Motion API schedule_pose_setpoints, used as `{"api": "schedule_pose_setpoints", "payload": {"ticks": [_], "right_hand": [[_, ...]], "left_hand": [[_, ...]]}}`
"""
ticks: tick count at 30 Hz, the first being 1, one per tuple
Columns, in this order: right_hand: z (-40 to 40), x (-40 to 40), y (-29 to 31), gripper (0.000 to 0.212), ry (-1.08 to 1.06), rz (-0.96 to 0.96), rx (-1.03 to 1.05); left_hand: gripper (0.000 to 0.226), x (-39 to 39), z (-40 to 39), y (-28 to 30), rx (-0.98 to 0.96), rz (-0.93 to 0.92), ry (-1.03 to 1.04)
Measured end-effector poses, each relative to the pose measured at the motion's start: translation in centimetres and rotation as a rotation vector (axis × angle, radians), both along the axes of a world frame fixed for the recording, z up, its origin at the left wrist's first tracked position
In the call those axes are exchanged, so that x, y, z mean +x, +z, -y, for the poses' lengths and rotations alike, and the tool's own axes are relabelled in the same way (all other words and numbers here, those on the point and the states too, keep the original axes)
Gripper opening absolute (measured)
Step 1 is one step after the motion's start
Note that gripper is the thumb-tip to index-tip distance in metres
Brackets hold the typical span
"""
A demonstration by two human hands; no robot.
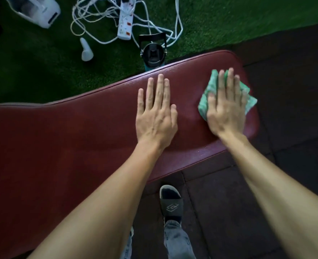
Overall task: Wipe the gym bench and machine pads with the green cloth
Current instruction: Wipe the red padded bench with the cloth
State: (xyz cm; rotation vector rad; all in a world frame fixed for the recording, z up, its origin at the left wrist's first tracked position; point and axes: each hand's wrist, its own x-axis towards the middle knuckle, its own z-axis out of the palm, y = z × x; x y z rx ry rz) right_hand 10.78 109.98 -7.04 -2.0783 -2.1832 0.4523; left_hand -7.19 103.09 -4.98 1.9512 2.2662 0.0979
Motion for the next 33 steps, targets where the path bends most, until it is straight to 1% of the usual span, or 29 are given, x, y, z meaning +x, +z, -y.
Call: {"api": "schedule_pose_setpoints", "payload": {"ticks": [1,2,3,5,6,7,8,10,12,13,14,15,17,19,20,21,23,25,26,27,28,30,31,33], "right_hand": [[-1.1,-1.5,0.2,0.064,-0.002,-0.015,0.009],[-1.5,-2.5,0.3,0.064,0.046,-0.036,0.017],[-1.0,-2.8,0.4,0.063,0.146,-0.055,0.02],[2.1,-1.2,0.5,0.063,0.377,-0.044,0.017],[3.9,0.5,0.4,0.063,0.435,-0.021,0.011],[5.3,2.4,0.3,0.063,0.437,0.0,-0.002],[5.8,4.2,0.2,0.062,0.38,0.01,-0.008],[3.9,6.0,-0.1,0.062,0.175,0.009,-0.024],[-0.3,5.0,-0.4,0.063,-0.003,0.008,-0.011],[-2.5,3.6,-0.4,0.064,-0.041,0.005,0.004],[-4.1,1.7,-0.2,0.064,-0.033,-0.009,0.012],[-4.9,-0.2,0.1,0.064,0.016,-0.034,0.015],[-3.8,-2.3,0.3,0.063,0.218,-0.077,0.025],[-0.3,-0.9,0.4,0.063,0.393,-0.06,0.016],[1.4,0.9,0.4,0.063,0.429,-0.038,-0.005],[2.4,3.0,0.4,0.064,0.419,-0.014,-0.016],[1.3,5.6,-0.1,0.063,0.264,0.011,-0.014],[-2.4,4.2,-0.4,0.063,0.027,0.018,0.007],[-4.1,2.4,-0.2,0.064,-0.045,0.001,0.02],[-5.0,0.5,0.1,0.064,-0.05,-0.02,0.023],[-4.9,-1.1,0.4,0.064,0.015,-0.045,0.026],[-1.6,-2.0,0.7,0.063,0.241,-0.085,0.019],[0.9,-1.1,0.8,0.063,0.331,-0.077,0.007],[5.5,2.4,0.8,0.063,0.418,-0.03,-0.019]], "left_hand": [[0.069,0.2,-0.1,-0.3,0.002,-0.024,0.017],[0.068,0.2,-0.1,-0.5,0.004,-0.04,0.022],[0.069,0.2,0.0,-0.5,0.008,-0.046,0.017],[0.069,0.2,0.1,-0.5,0.018,-0.051,0.009],[0.069,0.2,0.0,-0.5,0.018,-0.054,0.013],[0.069,0.3,-0.1,-0.5,0.011,-0.058,0.021],[0.07,0.4,-0.1,-0.4,0.002,-0.062,0.027],[0.07,0.5,-0.1,-0.4,-0.01,-0.079,0.028],[0.069,0.5,-0.1,-0.5,-0.013,-0.095,0.024],[0.069,0.5,-0.2,-0.5,-0.01,-0.1,0.025],[0.069,0.5,-0.2,-0.5,-0.011,-0.103,0.026],[0.069,0.5,-0.2,-0.5,-0.015,-0.105,0.026],[0.07,0.6,-0.3,-0.5,-0.014,-0.108,0.026],[0.07,0.6,-0.3,-0.4,-0.004,-0.105,0.026],[0.07,0.6,-0.3,-0.3,-0.003,-0.102,0.028],[0.07,0.6,-0.2,-0.3,-0.008,-0.099,0.029],[0.07,0.7,-0.2,-0.3,-0.019,-0.097,0.028],[0.069,0.7,-0.3,-0.4,-0.021,-0.099,0.027],[0.069,0.7,-0.3,-0.4,-0.024,-0.102,0.025],[0.069,0.7,-0.2,-0.5,-0.025,-0.104,0.022],[0.069,0.7,-0.2,-0.5,-0.021,-0.105,0.02],[0.069,0.6,-0.2,-0.5,-0.01,-0.105,0.016],[0.069,0.6,-0.2,-0.6,-0.004,-0.102,0.014],[0.069,0.6,-0.1,-0.6,0.013,-0.096,0.015]]}}
